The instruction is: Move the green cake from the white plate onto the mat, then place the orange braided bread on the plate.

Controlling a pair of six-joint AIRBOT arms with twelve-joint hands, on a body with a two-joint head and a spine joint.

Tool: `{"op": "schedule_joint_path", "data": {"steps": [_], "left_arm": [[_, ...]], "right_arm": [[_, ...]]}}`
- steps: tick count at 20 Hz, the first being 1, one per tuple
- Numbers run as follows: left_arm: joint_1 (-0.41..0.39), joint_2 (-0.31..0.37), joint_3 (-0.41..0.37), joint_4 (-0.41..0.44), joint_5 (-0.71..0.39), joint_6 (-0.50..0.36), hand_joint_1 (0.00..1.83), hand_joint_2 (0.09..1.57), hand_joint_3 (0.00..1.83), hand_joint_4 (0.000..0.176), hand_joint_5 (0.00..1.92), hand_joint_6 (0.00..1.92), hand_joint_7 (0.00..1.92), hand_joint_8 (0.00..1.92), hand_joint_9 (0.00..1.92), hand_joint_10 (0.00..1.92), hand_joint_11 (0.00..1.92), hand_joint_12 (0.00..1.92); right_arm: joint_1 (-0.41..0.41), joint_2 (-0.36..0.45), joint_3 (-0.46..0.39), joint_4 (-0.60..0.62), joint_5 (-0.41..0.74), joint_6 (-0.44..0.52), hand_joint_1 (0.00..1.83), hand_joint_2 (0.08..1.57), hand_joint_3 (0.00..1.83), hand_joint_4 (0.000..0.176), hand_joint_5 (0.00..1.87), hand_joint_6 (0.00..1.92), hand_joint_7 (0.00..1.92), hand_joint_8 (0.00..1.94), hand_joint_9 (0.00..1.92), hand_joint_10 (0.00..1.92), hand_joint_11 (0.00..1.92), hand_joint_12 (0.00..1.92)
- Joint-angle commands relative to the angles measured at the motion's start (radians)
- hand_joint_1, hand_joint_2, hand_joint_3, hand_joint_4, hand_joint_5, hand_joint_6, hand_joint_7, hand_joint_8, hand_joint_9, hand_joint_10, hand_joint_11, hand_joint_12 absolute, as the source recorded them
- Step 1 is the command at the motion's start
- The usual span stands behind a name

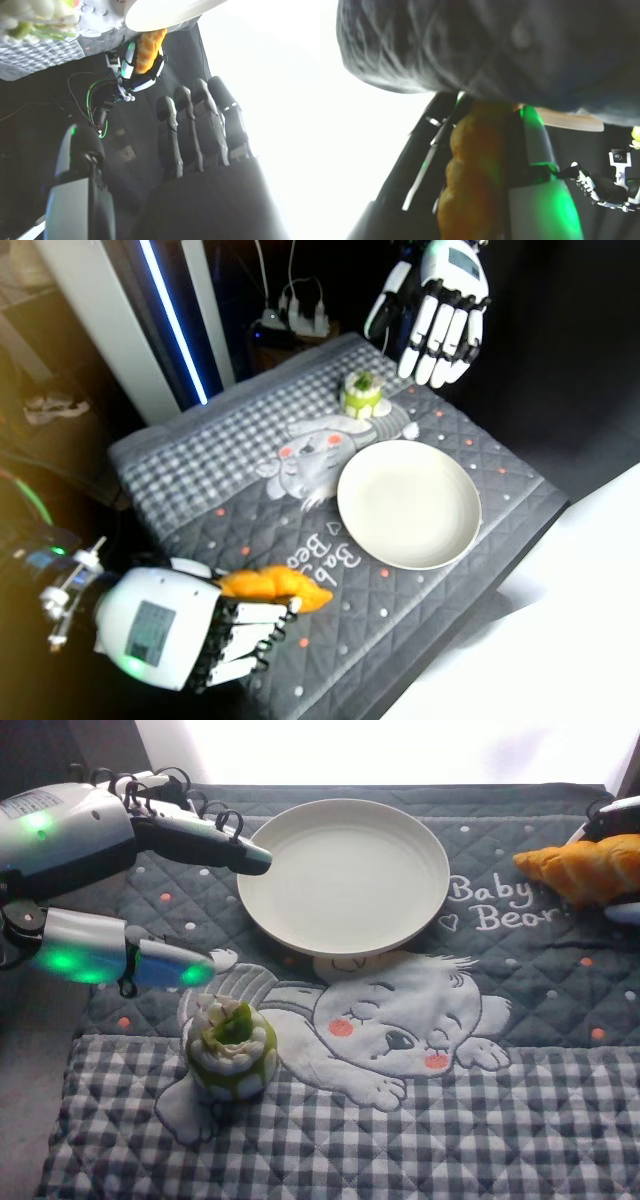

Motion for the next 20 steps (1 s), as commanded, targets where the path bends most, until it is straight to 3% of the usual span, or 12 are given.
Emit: {"op": "schedule_joint_path", "data": {"steps": [1, 3, 5, 9, 11, 13, 14, 15, 16, 18, 19, 20], "left_arm": [[-0.008, 0.005, -0.001, -0.049, -0.109, 0.005, 0.59, 1.21, 0.04, 0.0, 0.49, 0.01, 0.55, 0.02, 0.5, 0.07, 0.0, 1.45], [-0.007, 0.006, 0.0, -0.052, -0.109, 0.007, 0.58, 1.26, 0.01, 0.0, 0.45, 0.0, 0.56, 0.0, 0.42, 0.25, 0.0, 1.47], [-0.007, 0.005, 0.0, -0.055, -0.108, 0.017, 0.77, 1.22, 0.0, 0.0, 0.45, 0.01, 0.56, 0.0, 0.38, 0.34, 0.0, 1.38], [-0.007, 0.0, 0.0, -0.056, -0.101, 0.024, 0.74, 1.24, 0.0, 0.0, 0.6, 0.11, 0.52, 0.0, 0.33, 0.2, 0.0, 1.02], [-0.008, -0.012, 0.005, -0.055, -0.099, 0.027, 0.66, 1.08, 0.0, 0.0, 0.54, 0.07, 0.43, 0.01, 0.27, 0.09, 0.0, 0.61], [-0.008, -0.017, 0.008, -0.053, -0.098, 0.028, 0.56, 0.97, 0.0, 0.077, 0.42, 0.01, 0.44, 0.0, 0.33, 0.02, 0.0, 0.58], [-0.006, -0.012, 0.007, -0.055, -0.105, 0.027, 0.58, 0.98, 0.0, 0.057, 0.4, 0.0, 0.35, 0.01, 0.27, 0.01, 0.0, 0.44], [0.001, -0.006, 0.004, -0.056, -0.112, 0.021, 0.54, 1.11, 0.01, 0.0, 0.42, 0.01, 0.36, 0.01, 0.28, 0.01, 0.0, 0.44], [0.008, -0.001, 0.002, -0.056, -0.115, 0.016, 0.42, 1.22, 0.01, 0.0, 0.43, 0.01, 0.44, 0.01, 0.35, 0.02, 0.0, 0.72], [0.007, -0.002, 0.002, -0.054, -0.114, 0.017, 0.28, 1.35, 0.02, 0.0, 0.52, 0.0, 0.51, 0.0, 0.38, 0.0, 0.0, 0.75], [0.005, -0.003, 0.002, -0.051, -0.116, 0.017, 0.29, 1.32, 0.0, 0.0, 0.47, 0.0, 0.5, 0.0, 0.38, 0.0, 0.0, 0.78], [0.001, -0.004, 0.001, -0.044, -0.117, 0.017, 0.17, 1.35, 0.01, 0.0, 0.53, 0.02, 0.51, 0.0, 0.37, 0.0, 0.0, 0.87]], "right_arm": [[-0.008, 0.002, 0.003, -0.003, 0.059, 0.03, 1.37, 1.06, 0.0, 0.0, 0.89, 0.93, 1.16, 0.64, 1.26, 0.68, 1.18, 0.45], [-0.008, 0.005, 0.002, -0.002, 0.121, 0.063, 1.4, 1.06, 0.0, 0.0, 0.9, 0.9, 1.17, 0.59, 1.2, 0.91, 1.1, 0.61], [-0.007, 0.019, -0.018, 0.004, 0.183, 0.068, 1.4, 1.04, 0.0, 0.0, 0.97, 0.77, 1.2, 0.53, 1.19, 0.96, 1.0, 1.03], [-0.007, 0.051, -0.071, 0.007, 0.311, 0.067, 1.41, 1.02, 0.0, 0.0, 0.99, 0.77, 1.3, 0.31, 1.26, 0.82, 1.05, 0.96], [-0.005, 0.063, -0.089, 0.007, 0.363, 0.065, 1.4, 1.03, 0.0, 0.0, 0.96, 0.83, 1.24, 0.43, 1.26, 0.8, 1.04, 0.94], [0.052, 0.072, -0.111, -0.004, 0.387, 0.021, 1.4, 1.03, 0.0, 0.0, 0.96, 0.9, 1.25, 0.37, 1.28, 0.74, 1.12, 0.77], [0.102, 0.074, -0.131, -0.036, 0.367, -0.015, 1.32, 1.04, 0.0, 0.0, 1.0, 0.78, 1.28, 0.57, 1.38, 0.46, 1.15, 0.9], [0.146, 0.076, -0.148, -0.064, 0.354, -0.05, 1.3, 1.06, 0.0, 0.0, 0.99, 0.77, 1.24, 0.7, 1.43, 0.31, 1.08, 1.0], [0.192, 0.078, -0.163, -0.091, 0.335, -0.082, 1.29, 1.06, 0.0, 0.0, 1.0, 0.74, 1.22, 0.76, 1.46, 0.27, 1.08, 1.12], [0.267, 0.078, -0.166, -0.141, 0.279, -0.117, 1.29, 1.06, 0.0, 0.0, 0.96, 0.83, 1.25, 0.69, 1.49, 0.13, 1.09, 0.99], [0.293, 0.076, -0.166, -0.158, 0.256, -0.136, 1.29, 1.06, 0.0, 0.0, 0.97, 0.85, 1.28, 0.6, 1.5, 0.08, 1.1, 0.94], [0.315, 0.07, -0.166, -0.174, 0.243, -0.141, 1.29, 1.05, 0.0, 0.0, 0.98, 0.86, 1.28, 0.59, 1.54, 0.06, 1.11, 1.03]]}}
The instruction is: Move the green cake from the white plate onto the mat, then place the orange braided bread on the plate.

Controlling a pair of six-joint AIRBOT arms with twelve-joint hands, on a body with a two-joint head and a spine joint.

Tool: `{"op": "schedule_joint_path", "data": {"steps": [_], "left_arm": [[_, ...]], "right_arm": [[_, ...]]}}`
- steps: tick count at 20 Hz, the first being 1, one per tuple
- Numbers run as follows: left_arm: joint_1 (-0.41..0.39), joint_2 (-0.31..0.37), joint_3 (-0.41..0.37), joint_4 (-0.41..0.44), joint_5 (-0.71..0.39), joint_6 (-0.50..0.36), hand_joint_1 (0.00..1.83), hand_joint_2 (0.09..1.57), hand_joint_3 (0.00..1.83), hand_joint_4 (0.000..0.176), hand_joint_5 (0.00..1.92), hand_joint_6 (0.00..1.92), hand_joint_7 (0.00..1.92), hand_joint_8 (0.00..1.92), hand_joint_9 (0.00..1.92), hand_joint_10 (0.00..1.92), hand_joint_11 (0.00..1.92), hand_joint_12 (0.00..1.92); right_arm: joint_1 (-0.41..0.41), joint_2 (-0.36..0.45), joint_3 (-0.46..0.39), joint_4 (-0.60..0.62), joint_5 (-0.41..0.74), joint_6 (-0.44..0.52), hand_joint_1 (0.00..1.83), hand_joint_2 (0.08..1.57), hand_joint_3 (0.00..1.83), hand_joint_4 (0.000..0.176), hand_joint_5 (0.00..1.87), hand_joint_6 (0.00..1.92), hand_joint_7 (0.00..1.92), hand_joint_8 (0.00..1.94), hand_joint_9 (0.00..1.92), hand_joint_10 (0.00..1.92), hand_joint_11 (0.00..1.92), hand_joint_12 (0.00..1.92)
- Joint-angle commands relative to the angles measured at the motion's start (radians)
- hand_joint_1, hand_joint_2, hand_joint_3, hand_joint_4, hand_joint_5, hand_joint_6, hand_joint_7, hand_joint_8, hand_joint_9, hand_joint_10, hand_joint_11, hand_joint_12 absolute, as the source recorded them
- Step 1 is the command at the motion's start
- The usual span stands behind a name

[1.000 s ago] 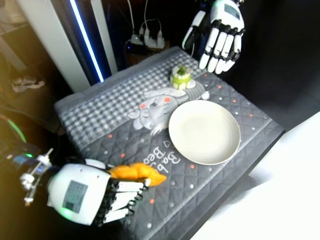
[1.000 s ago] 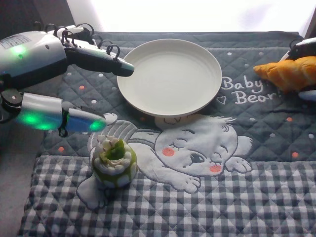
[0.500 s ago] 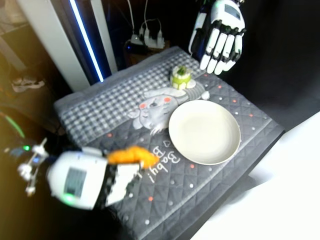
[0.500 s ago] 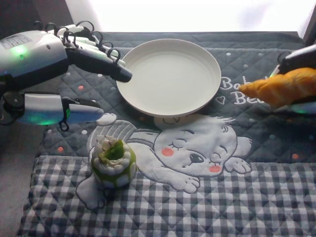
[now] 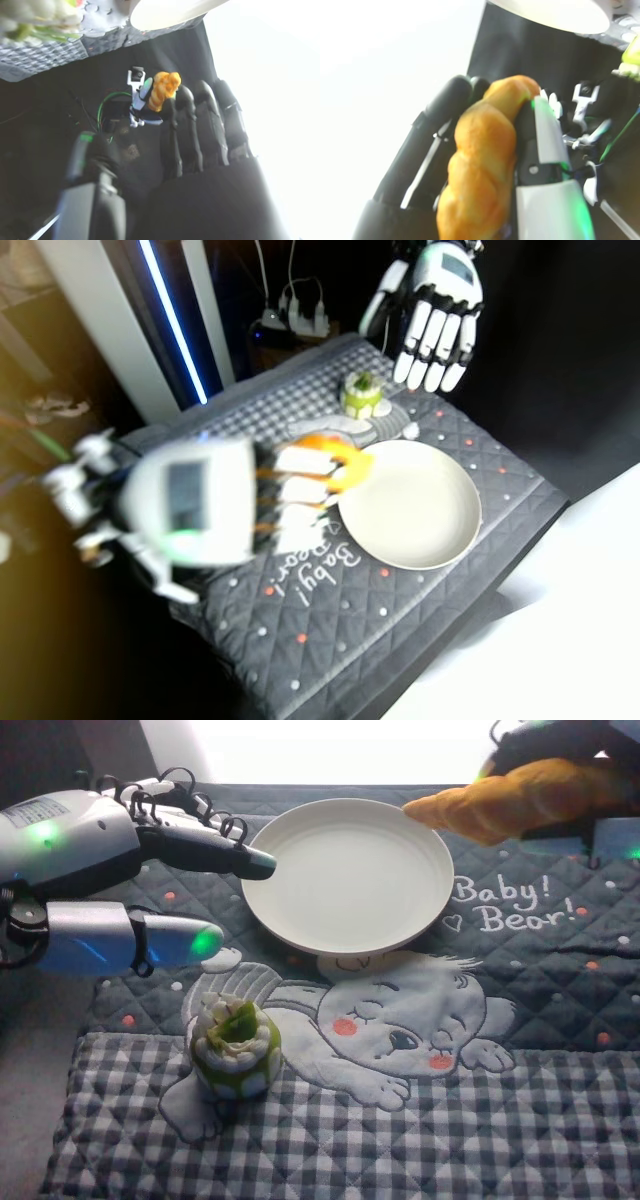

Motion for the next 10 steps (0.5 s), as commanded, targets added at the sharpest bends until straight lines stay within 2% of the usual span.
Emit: {"op": "schedule_joint_path", "data": {"steps": [1, 2, 3, 4, 5, 6, 7, 8, 9, 10], "left_arm": [[-0.017, 0.004, 0.0, -0.032, -0.103, -0.004, 0.14, 1.39, 0.02, 0.0, 0.49, 0.01, 0.46, 0.01, 0.32, 0.01, 0.0, 0.72], [-0.03, -0.002, 0.0, -0.019, -0.101, -0.004, 0.09, 1.42, 0.02, 0.0, 0.49, 0.01, 0.47, 0.01, 0.33, 0.02, 0.0, 0.71], [-0.045, -0.012, 0.001, 0.002, -0.095, -0.004, 0.14, 1.39, 0.0, 0.0, 0.52, 0.02, 0.49, 0.02, 0.34, 0.02, 0.0, 0.7], [-0.072, -0.03, 0.004, 0.034, -0.081, -0.005, 0.26, 1.4, 0.0, 0.0, 0.56, 0.02, 0.46, 0.01, 0.29, 0.02, 0.0, 0.44], [-0.091, -0.044, 0.005, 0.059, -0.069, -0.006, 0.25, 1.43, 0.0, 0.0, 0.57, 0.01, 0.48, 0.01, 0.32, 0.02, 0.0, 0.53], [-0.1, -0.053, 0.006, 0.076, -0.066, -0.008, 0.52, 1.29, 0.0, 0.0, 0.46, 0.0, 0.42, 0.0, 0.3, 0.01, 0.0, 0.48], [-0.109, -0.067, 0.013, 0.094, -0.069, -0.02, 0.75, 1.13, 0.0, 0.0, 0.49, 0.01, 0.42, 0.01, 0.3, 0.01, 0.0, 0.4], [-0.116, -0.08, 0.021, 0.107, -0.073, -0.033, 0.75, 1.13, 0.0, 0.0, 0.49, 0.01, 0.42, 0.01, 0.3, 0.01, 0.0, 0.4], [-0.122, -0.097, 0.03, 0.122, -0.077, -0.048, 0.79, 1.09, 0.0, 0.0, 0.51, 0.01, 0.41, 0.0, 0.28, 0.0, 0.0, 0.37], [-0.126, -0.11, 0.037, 0.132, -0.08, -0.054, 0.72, 1.19, 0.01, 0.0, 0.53, 0.01, 0.38, 0.0, 0.27, 0.0, 0.0, 0.33]], "right_arm": [[0.027, 0.01, 0.004, 0.03, 0.088, 0.0, 1.3, 1.05, 0.0, 0.0, 1.0, 0.8, 1.29, 0.59, 1.55, 0.04, 1.12, 1.03], [0.047, 0.0, 0.007, 0.015, 0.082, 0.0, 1.3, 1.05, 0.0, 0.0, 1.01, 0.78, 1.3, 0.59, 1.56, 0.04, 1.13, 1.04], [0.062, -0.007, 0.009, 0.007, 0.076, 0.0, 1.29, 1.06, 0.0, 0.0, 0.98, 0.75, 1.24, 0.73, 1.58, 0.04, 1.16, 1.13], [0.084, -0.018, 0.014, -0.008, 0.062, 0.0, 1.29, 1.08, 0.0, 0.0, 0.95, 0.78, 1.19, 0.83, 1.58, 0.04, 1.15, 1.16], [0.099, -0.035, 0.024, -0.017, 0.053, 0.0, 1.28, 1.09, 0.0, 0.0, 0.93, 0.81, 1.16, 0.9, 1.58, 0.03, 1.15, 1.18], [0.104, -0.054, 0.04, -0.02, 0.048, 0.0, 1.29, 1.08, 0.0, 0.0, 0.92, 0.87, 1.2, 0.8, 1.59, 0.03, 1.2, 1.1], [0.111, -0.084, 0.061, -0.023, 0.031, 0.0, 1.28, 1.08, 0.0, 0.0, 0.92, 0.99, 1.23, 0.65, 1.56, 0.01, 1.26, 0.79], [0.116, -0.105, 0.082, -0.025, 0.024, 0.0, 1.28, 1.08, 0.0, 0.0, 0.92, 0.99, 1.23, 0.65, 1.56, 0.01, 1.26, 0.79], [0.121, -0.126, 0.098, -0.025, 0.009, 0.0, 1.27, 1.08, 0.0, 0.0, 0.92, 1.01, 1.22, 0.66, 1.52, 0.0, 1.25, 0.71], [0.125, -0.148, 0.114, -0.026, 0.002, 0.0, 1.28, 1.08, 0.0, 0.0, 0.97, 0.79, 1.16, 0.87, 1.64, 0.13, 1.27, 1.06]]}}
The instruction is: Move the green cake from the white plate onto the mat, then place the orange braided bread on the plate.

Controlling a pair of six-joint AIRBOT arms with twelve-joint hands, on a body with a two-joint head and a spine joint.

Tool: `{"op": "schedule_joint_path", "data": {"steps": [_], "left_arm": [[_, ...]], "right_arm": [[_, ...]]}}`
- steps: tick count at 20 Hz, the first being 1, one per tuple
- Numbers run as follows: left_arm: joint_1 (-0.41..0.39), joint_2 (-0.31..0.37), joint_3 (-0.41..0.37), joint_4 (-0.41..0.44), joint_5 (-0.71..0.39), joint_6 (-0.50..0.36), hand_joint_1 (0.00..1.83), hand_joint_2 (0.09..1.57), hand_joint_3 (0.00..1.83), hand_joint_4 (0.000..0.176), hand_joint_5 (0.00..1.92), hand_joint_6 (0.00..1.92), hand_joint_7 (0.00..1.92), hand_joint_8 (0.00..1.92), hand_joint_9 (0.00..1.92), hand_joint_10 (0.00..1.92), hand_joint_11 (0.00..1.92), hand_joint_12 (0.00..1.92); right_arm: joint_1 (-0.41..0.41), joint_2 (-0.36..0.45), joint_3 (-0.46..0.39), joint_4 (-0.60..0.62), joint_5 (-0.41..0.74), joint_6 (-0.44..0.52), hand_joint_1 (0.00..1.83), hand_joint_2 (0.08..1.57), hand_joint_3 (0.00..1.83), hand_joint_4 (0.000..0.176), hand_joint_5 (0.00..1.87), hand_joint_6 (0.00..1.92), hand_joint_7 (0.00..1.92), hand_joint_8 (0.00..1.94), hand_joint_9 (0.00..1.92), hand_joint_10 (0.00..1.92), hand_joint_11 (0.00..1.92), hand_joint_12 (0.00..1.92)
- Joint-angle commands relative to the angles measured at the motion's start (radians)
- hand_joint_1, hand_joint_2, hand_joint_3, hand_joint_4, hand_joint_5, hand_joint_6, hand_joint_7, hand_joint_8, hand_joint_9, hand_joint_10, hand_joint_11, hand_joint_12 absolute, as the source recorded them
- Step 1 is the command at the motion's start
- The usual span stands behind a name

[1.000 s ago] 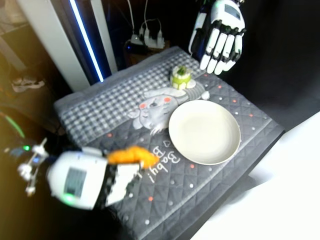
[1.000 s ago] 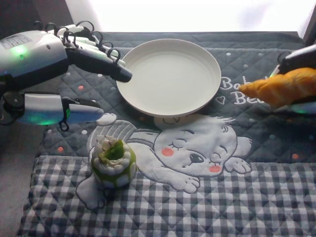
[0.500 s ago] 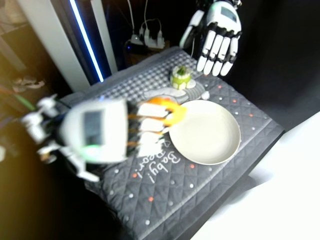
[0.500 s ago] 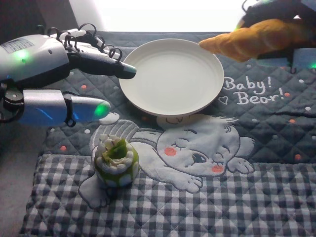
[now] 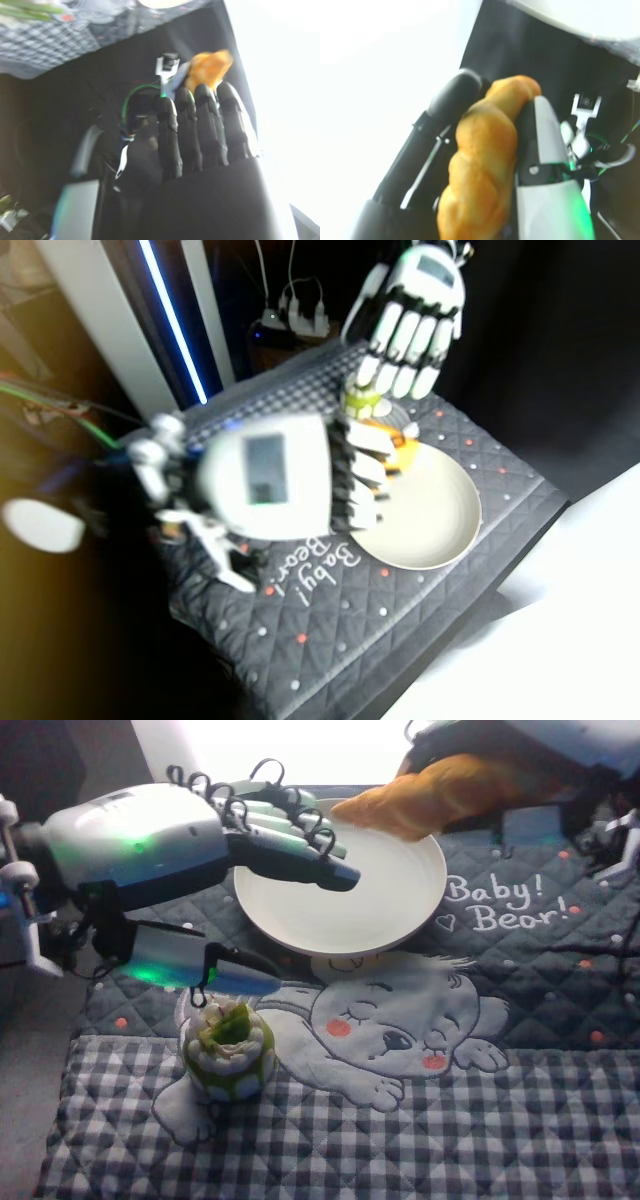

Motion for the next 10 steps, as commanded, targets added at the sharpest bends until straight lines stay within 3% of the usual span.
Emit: {"op": "schedule_joint_path", "data": {"steps": [1, 2, 3, 4, 5, 6, 7, 8, 9, 10], "left_arm": [[-0.013, -0.004, 0.002, -0.04, -0.109, -0.005, 0.62, 1.31, 0.04, 0.0, 0.56, 0.01, 0.31, 0.01, 0.21, 0.0, 0.0, 0.06], [-0.013, -0.008, 0.004, -0.037, -0.113, -0.005, 0.5, 1.33, 0.04, 0.0, 0.54, 0.01, 0.29, 0.01, 0.2, 0.01, 0.0, 0.01], [-0.013, -0.013, 0.005, -0.033, -0.118, -0.005, 0.48, 1.31, 0.01, 0.0, 0.59, 0.01, 0.32, 0.0, 0.23, 0.01, 0.03, 0.02], [-0.013, -0.018, 0.006, -0.027, -0.121, -0.007, 0.54, 1.27, 0.0, 0.0, 0.57, 0.01, 0.33, 0.0, 0.23, 0.0, 0.01, 0.01], [-0.013, -0.024, 0.009, -0.017, -0.125, -0.014, 0.58, 1.24, 0.0, 0.0, 0.61, 0.02, 0.31, 0.0, 0.22, 0.0, 0.0, 0.0], [-0.013, -0.033, 0.014, -0.008, -0.13, -0.023, 0.68, 1.2, 0.0, 0.0, 0.49, 0.0, 0.24, 0.0, 0.16, 0.0, 0.0, 0.0], [-0.015, -0.047, 0.024, 0.003, -0.136, -0.037, 0.76, 1.12, 0.0, 0.0, 0.49, 0.01, 0.23, 0.0, 0.17, 0.01, 0.0, 0.0], [-0.017, -0.057, 0.031, 0.01, -0.14, -0.045, 0.76, 1.12, 0.0, 0.0, 0.49, 0.01, 0.23, 0.0, 0.17, 0.01, 0.0, 0.0], [-0.017, -0.064, 0.036, 0.014, -0.142, -0.051, 0.72, 1.07, 0.0, 0.0, 0.42, 0.0, 0.19, 0.0, 0.13, 0.0, 0.0, 0.0], [-0.017, -0.067, 0.036, 0.016, -0.144, -0.053, 0.73, 1.09, 0.0, 0.0, 0.55, 0.02, 0.22, 0.0, 0.13, 0.0, 0.0, 0.0]], "right_arm": [[0.022, -0.002, 0.015, 0.04, 0.1, 0.003, 1.19, 1.11, 0.0, 0.0, 0.99, 0.9, 1.12, 1.46, 1.47, 1.29, 1.35, 1.62], [0.03, -0.02, 0.027, 0.034, 0.088, 0.003, 1.17, 1.11, 0.0, 0.0, 0.99, 0.94, 1.13, 1.46, 1.36, 1.67, 1.35, 1.85], [0.041, -0.043, 0.043, 0.025, 0.074, 0.003, 1.16, 1.12, 0.0, 0.0, 0.97, 0.97, 1.15, 1.5, 1.35, 1.83, 1.37, 1.91], [0.051, -0.066, 0.06, 0.014, 0.066, 0.003, 1.24, 1.13, 0.0, 0.0, 0.94, 1.01, 1.0, 1.15, 1.22, 1.45, 1.21, 1.69], [0.056, -0.083, 0.072, 0.012, 0.061, 0.003, 1.26, 1.13, 0.0, 0.0, 0.9, 0.9, 1.03, 1.14, 1.21, 1.27, 1.17, 1.62], [0.059, -0.099, 0.083, 0.012, 0.057, 0.003, 1.25, 1.14, 0.0, 0.0, 0.89, 0.94, 0.99, 1.16, 1.1, 0.99, 0.92, 1.56], [0.061, -0.115, 0.095, 0.012, 0.048, 0.003, 1.24, 1.18, 0.0, 0.0, 0.84, 0.95, 0.92, 1.32, 0.99, 1.1, 0.81, 1.61], [0.062, -0.124, 0.1, 0.012, 0.042, 0.003, 1.24, 1.18, 0.0, 0.0, 0.84, 0.95, 0.92, 1.32, 0.99, 1.1, 0.81, 1.61], [0.062, -0.135, 0.107, 0.012, 0.035, 0.003, 1.23, 1.19, 0.0, 0.0, 0.81, 1.15, 0.86, 1.26, 0.97, 1.32, 0.83, 1.7], [0.063, -0.15, 0.117, 0.012, 0.025, 0.003, 1.15, 1.19, 0.0, 0.0, 0.84, 1.17, 1.04, 1.26, 1.21, 1.62, 1.17, 1.85]]}}
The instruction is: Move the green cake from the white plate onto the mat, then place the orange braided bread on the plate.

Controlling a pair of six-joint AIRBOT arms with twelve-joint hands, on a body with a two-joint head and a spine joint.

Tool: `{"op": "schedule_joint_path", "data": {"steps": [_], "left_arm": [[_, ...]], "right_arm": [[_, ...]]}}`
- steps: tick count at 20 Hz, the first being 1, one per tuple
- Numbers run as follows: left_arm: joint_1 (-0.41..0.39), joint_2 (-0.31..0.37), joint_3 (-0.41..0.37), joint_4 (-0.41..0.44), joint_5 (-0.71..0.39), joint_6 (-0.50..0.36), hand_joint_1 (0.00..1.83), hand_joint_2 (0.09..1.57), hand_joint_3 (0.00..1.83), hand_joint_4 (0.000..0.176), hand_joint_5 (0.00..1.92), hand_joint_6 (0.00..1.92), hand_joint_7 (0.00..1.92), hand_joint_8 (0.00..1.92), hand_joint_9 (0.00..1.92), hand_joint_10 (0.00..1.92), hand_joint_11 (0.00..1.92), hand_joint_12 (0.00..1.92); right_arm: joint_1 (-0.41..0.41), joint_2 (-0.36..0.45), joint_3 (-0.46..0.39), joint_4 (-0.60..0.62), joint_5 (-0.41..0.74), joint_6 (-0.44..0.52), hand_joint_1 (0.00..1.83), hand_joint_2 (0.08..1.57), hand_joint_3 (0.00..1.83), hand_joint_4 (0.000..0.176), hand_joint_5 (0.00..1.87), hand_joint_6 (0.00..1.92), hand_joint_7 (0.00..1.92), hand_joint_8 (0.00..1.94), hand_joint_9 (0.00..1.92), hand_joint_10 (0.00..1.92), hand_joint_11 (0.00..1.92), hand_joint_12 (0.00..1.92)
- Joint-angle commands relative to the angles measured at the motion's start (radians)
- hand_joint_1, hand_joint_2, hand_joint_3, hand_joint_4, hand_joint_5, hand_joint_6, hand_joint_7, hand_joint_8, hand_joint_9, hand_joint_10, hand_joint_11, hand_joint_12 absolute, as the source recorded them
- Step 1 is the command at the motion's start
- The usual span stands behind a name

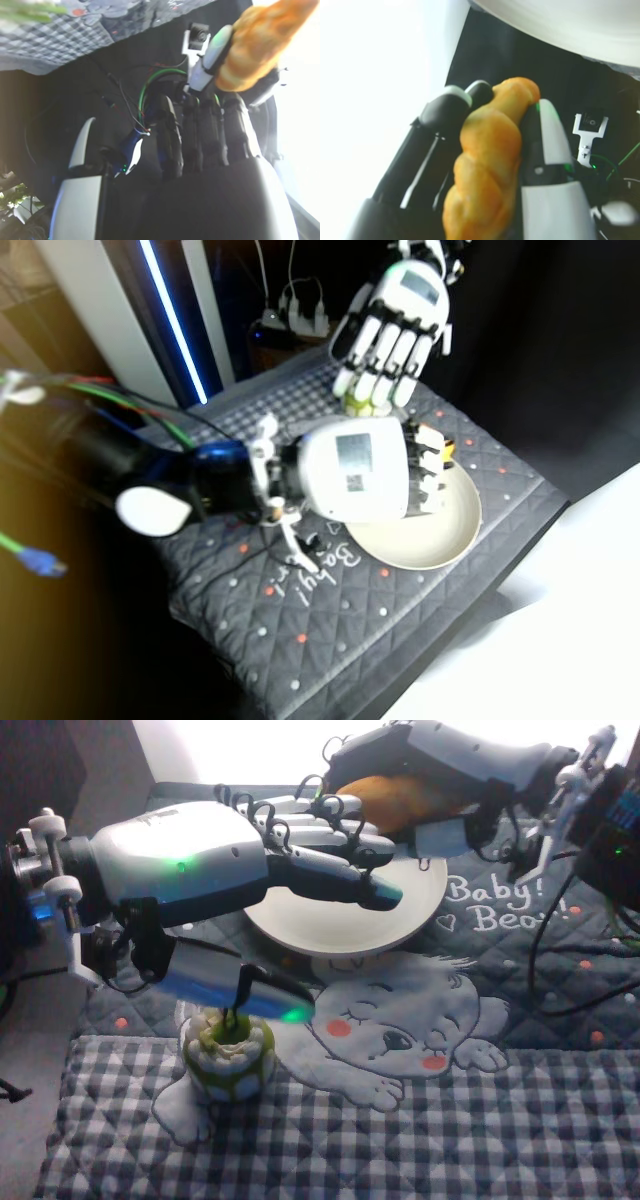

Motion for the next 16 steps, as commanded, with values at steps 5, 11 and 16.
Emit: {"op": "schedule_joint_path", "data": {"steps": [5, 11, 16], "left_arm": [[-0.023, -0.01, 0.001, -0.036, -0.116, -0.013, 0.35, 1.21, 0.01, 0.0, 0.49, 0.0, 0.26, 0.02, 0.18, 0.02, 0.05, 0.03], [-0.022, -0.007, 0.003, -0.036, -0.118, -0.042, 0.61, 1.14, 0.0, 0.0, 0.5, 0.01, 0.27, 0.01, 0.17, 0.0, 0.0, 0.0], [-0.022, 0.007, 0.0, -0.039, -0.115, -0.051, 0.55, 1.14, 0.0, 0.0, 0.44, 0.0, 0.26, 0.0, 0.17, 0.0, 0.0, 0.0]], "right_arm": [[0.017, -0.002, 0.021, 0.046, 0.076, 0.004, 1.22, 1.16, 0.0, 0.0, 0.83, 1.06, 1.03, 1.24, 1.08, 1.16, 0.98, 1.6], [0.016, 0.0, 0.007, 0.031, 0.076, 0.013, 0.79, 0.89, 0.0, 0.149, 0.31, 0.0, 0.46, 0.0, 0.53, 0.0, 0.23, 0.63], [0.016, 0.039, -0.035, -0.017, 0.076, 0.021, 0.81, 0.87, 0.0, 0.176, 0.11, 0.0, 0.37, 0.0, 0.34, 0.0, 0.05, 0.68]]}}
